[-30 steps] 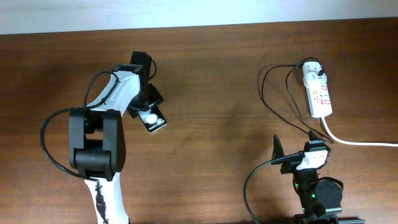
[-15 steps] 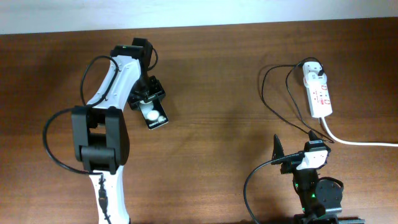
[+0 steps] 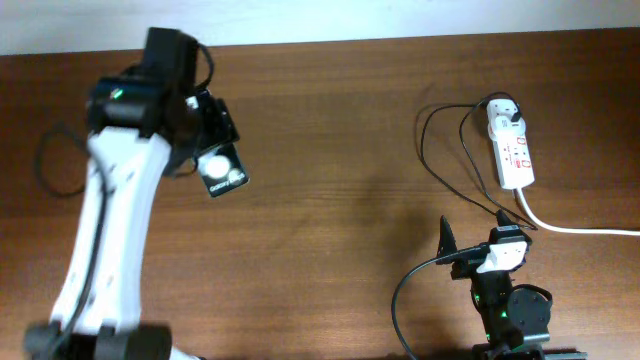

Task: Plug charger to phone and switch on socket
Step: 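Lift the phone with the left gripper and turn it upright toward center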

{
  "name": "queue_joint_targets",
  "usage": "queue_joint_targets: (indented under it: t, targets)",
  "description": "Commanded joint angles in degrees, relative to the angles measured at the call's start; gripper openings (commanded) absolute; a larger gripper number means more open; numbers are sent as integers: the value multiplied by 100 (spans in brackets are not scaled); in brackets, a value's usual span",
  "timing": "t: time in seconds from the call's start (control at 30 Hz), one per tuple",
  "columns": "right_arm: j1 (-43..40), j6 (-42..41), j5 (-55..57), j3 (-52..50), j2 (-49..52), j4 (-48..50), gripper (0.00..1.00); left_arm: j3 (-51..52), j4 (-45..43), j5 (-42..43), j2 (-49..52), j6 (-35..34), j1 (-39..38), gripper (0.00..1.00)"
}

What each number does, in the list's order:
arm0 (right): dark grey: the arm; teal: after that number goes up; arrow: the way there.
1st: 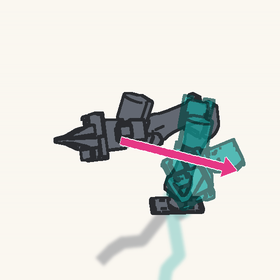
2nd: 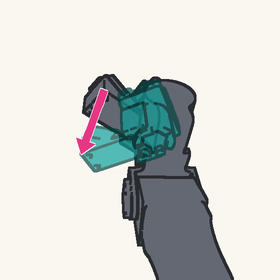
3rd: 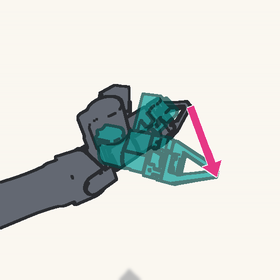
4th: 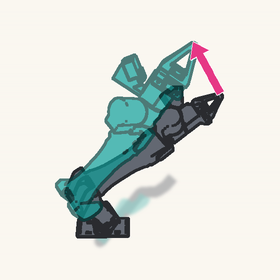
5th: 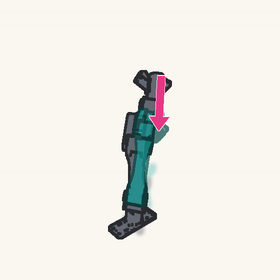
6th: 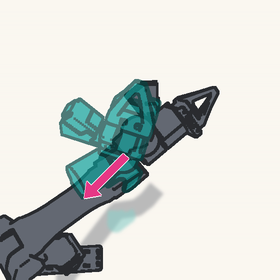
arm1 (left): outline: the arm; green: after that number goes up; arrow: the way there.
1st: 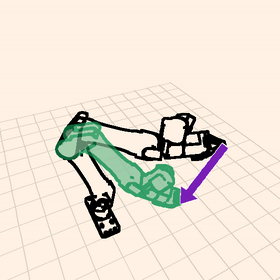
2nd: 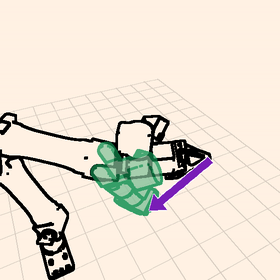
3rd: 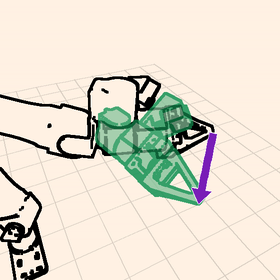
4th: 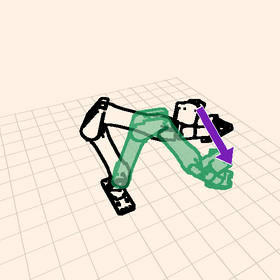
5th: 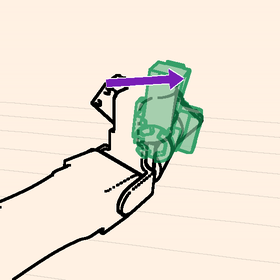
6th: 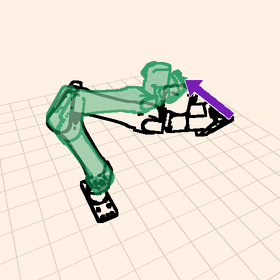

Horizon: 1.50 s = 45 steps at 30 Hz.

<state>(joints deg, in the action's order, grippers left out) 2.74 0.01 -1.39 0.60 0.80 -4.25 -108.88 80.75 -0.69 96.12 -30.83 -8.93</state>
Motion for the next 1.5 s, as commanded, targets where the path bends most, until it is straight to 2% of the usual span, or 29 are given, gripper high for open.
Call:
queue_joint_targets:
  t: [0.0,0.13,0.33,0.47,0.67,0.73,0.8,1.07,1.27,1.47]
  targets:
    - [31,-28,7,-28,-48,-28,99,-127,380,-79,-1014,98,-2,67]
    - [31,-28,7,-28,-48,-28,99,-122,909,-81,-1943,98,-2,66]
    - [31,-28,7,-28,-48,-28,99,354,1086,-74,-3187,-79,-2,67]
    - [31,-28,9,-28,-48,-28,99,1545,837,-33,-4085,-511,-2,68]
    - [31,-28,7,-28,-48,-28,98,3788,-531,846,-4671,-817,-2,70]
    - [31,-28,7,-28,-48,-28,99,4352,-962,968,-4540,-992,-2,70]
    - [31,-28,7,-28,-48,-28,99,4898,-1604,1471,-4079,-1019,-2,70]
    - [31,-28,9,-28,-48,-28,99,4966,-2865,3314,-1921,-1032,-2,68]
    - [31,-28,7,-28,-48,-28,99,4964,-3602,5261,-400,-855,142,67]
    - [31,-28,7,-28,-48,-28,99,4964,-3633,5495,-269,-767,348,67]
